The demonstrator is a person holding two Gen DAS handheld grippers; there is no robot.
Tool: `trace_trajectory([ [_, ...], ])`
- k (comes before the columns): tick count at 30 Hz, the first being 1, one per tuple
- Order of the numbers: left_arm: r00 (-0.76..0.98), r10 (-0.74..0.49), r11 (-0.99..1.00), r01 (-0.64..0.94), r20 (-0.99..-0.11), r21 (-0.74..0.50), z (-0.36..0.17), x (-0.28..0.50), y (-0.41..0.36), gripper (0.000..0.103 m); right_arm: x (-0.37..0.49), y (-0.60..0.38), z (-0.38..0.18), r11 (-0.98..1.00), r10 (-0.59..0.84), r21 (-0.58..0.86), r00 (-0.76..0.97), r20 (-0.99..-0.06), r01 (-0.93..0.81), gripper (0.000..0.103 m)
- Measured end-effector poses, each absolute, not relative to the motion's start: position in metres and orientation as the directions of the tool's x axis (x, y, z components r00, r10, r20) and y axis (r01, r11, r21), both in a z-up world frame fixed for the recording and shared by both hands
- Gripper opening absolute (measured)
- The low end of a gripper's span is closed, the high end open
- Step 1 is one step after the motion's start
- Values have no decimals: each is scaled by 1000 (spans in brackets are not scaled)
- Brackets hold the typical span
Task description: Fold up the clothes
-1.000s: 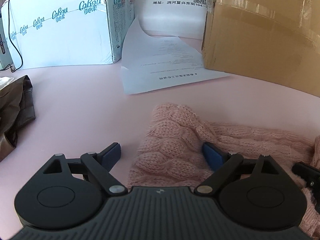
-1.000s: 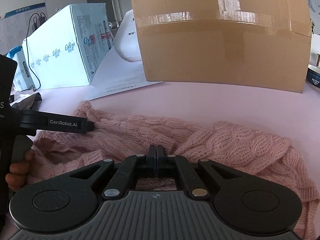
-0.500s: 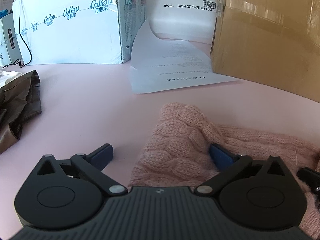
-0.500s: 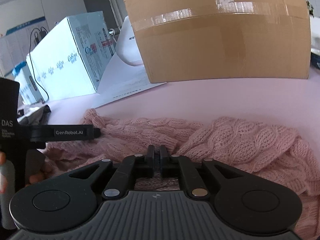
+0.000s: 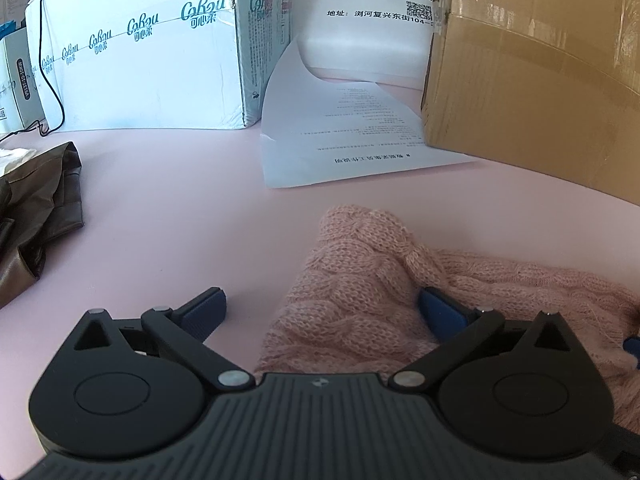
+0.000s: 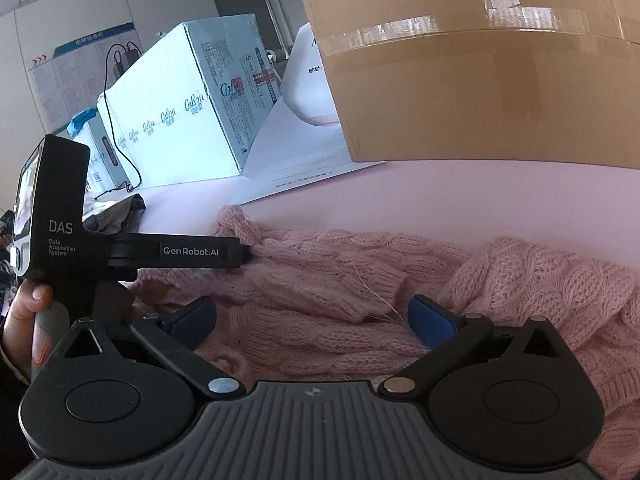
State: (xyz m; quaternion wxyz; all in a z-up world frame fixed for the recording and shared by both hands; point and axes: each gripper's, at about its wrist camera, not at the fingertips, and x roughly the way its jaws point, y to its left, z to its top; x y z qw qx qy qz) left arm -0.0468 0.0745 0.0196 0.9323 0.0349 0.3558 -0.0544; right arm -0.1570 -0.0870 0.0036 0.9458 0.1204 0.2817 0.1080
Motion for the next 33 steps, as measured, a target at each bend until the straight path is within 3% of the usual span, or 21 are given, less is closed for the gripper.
trace_trajectory([
  [19, 740, -86, 987, 154, -667, 44, 26, -50, 77, 103, -156, -87, 2, 948, 270, 290, 819, -507, -133, 103],
  [25, 846, -226, 973, 219, -483, -72, 76, -100, 121, 103, -157, -86, 2, 948, 269, 289, 819, -506, -132, 103],
  [28, 862, -236, 968, 169, -448, -184, 83, -133, 162, 103, -157, -87, 2, 947, 270, 292, 820, -505, -133, 103],
  [33, 783, -202, 969, 75, -588, -234, 63, -161, 201, 103, -157, -85, 2, 949, 266, 285, 820, -506, -132, 103],
])
